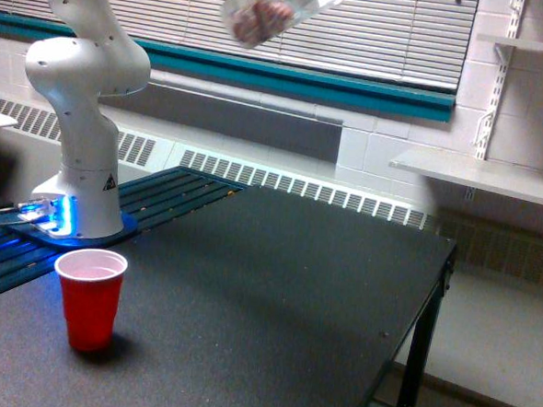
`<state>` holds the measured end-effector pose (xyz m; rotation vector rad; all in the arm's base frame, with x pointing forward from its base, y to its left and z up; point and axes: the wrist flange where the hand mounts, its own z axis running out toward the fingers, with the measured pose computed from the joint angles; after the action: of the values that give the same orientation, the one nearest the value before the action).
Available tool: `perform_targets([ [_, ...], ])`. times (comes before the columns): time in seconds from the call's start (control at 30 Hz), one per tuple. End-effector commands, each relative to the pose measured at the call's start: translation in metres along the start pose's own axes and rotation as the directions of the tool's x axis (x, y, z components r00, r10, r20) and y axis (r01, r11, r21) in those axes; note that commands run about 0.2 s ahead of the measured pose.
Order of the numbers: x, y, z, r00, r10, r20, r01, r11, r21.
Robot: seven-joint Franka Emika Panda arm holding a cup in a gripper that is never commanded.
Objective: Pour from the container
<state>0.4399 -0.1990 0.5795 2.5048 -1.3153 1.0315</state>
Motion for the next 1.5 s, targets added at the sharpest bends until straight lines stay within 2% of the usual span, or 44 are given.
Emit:
perform_targets([
  [0.03,-0.024,0.020,0.013,0.999,0.029,0.024,-0.028,0.998,-0.054],
  [0.23,-0.043,0.033,0.021,0.999,0.026,0.032,-0.022,0.995,-0.097],
  [0.77,-0.085,0.056,0.027,0.999,0.025,0.029,-0.018,0.976,-0.218],
  [1.17,-0.108,0.077,0.042,0.998,0.034,0.047,-0.019,0.955,-0.297],
  [1.5,-0.122,0.102,0.065,0.995,0.062,0.077,-0.029,0.929,-0.369],
])
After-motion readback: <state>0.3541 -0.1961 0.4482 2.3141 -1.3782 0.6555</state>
